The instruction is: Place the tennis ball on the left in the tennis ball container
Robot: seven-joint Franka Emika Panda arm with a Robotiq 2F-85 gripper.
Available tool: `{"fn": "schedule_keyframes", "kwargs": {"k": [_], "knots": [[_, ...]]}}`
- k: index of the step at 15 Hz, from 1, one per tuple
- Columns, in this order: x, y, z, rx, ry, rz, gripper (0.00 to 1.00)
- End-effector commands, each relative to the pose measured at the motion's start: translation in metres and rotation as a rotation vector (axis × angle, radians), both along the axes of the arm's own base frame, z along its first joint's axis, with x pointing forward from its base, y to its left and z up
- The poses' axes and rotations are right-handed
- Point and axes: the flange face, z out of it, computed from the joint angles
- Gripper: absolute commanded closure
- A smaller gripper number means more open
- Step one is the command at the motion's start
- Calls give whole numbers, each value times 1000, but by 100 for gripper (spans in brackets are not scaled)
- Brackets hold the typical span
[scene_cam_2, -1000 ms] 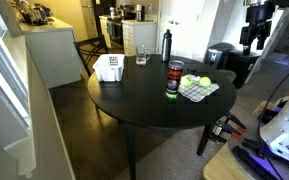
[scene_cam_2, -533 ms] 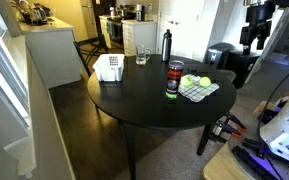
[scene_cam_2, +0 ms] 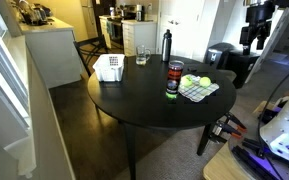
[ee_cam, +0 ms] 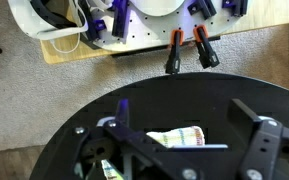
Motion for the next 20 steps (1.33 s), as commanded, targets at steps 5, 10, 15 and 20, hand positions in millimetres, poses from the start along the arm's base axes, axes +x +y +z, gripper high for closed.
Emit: {"fn": "schedule_keyframes", "kwargs": {"k": [5,10,15,20], "knots": [[31,-49,-33,-71,-15,-113,0],[60,-79,-69,-106,5,-201,0],[85,-86,-97,-114,40,-239,0],[112,-94,-114,-153,46,-278,0]]}}
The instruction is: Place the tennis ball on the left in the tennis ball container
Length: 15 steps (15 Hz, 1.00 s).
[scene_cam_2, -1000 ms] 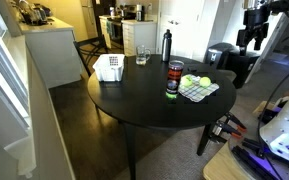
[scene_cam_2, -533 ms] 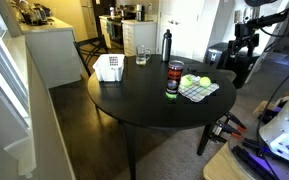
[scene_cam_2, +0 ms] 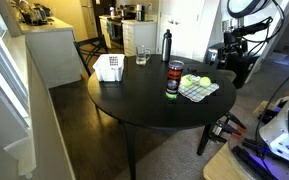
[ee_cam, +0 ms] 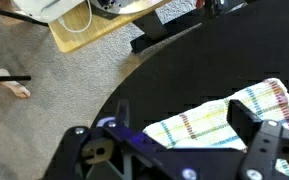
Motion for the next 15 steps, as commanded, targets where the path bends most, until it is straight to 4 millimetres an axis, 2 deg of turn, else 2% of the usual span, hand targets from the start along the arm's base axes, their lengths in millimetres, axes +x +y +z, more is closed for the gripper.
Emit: {"fn": "schedule_keyframes", "kwargs": {"k": [1,5,11,13,15], "knots": [[22,-10,-14,-45,9,-32,0],[42,-19,-28,-68,6,-42,0],[71,-26,-29,-114,-180,-66,0],[78,-28,-31,-136,-224,-96,0],[72,-26,-28,-105,-191,-73,0]]}}
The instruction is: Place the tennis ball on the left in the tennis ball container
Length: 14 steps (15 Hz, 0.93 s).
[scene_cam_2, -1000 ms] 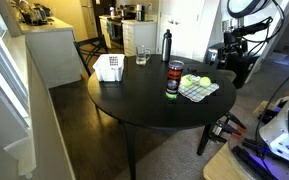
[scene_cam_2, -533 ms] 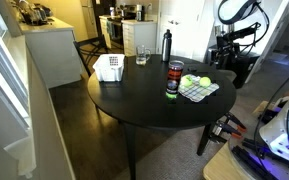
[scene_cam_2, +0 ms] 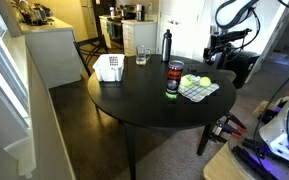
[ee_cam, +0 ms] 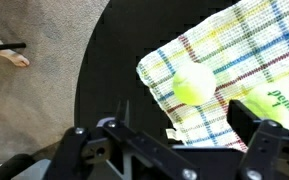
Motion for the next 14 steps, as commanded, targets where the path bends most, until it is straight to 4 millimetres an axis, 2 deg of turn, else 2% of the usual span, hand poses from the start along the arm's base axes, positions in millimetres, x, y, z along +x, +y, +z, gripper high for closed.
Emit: {"fn": "schedule_keyframes", "kwargs": {"k": [1,11,14], "knots": [[0,0,0,0,2,0,0],[0,0,0,1,1,1,0],[13,3,-19,23,-10,-13,0]]}}
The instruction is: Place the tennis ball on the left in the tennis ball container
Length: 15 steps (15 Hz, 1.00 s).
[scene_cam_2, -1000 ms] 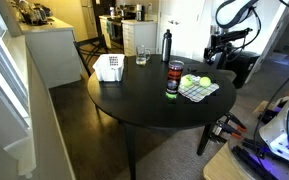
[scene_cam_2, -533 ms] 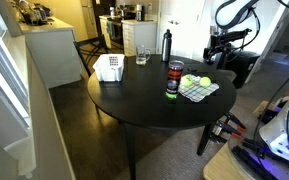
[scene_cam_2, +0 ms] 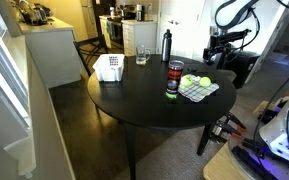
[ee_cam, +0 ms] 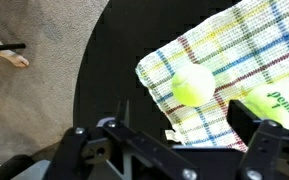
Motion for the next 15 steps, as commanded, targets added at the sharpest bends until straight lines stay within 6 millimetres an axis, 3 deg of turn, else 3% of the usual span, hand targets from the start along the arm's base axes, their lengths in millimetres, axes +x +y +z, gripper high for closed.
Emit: {"fn": "schedule_keyframes", "kwargs": {"k": [1,10,15], "knots": [[15,3,-23,34,-16,-13,0],[46,6,-72,88,-216,5,0],[69,25,-88,115,-361,45,0]]}}
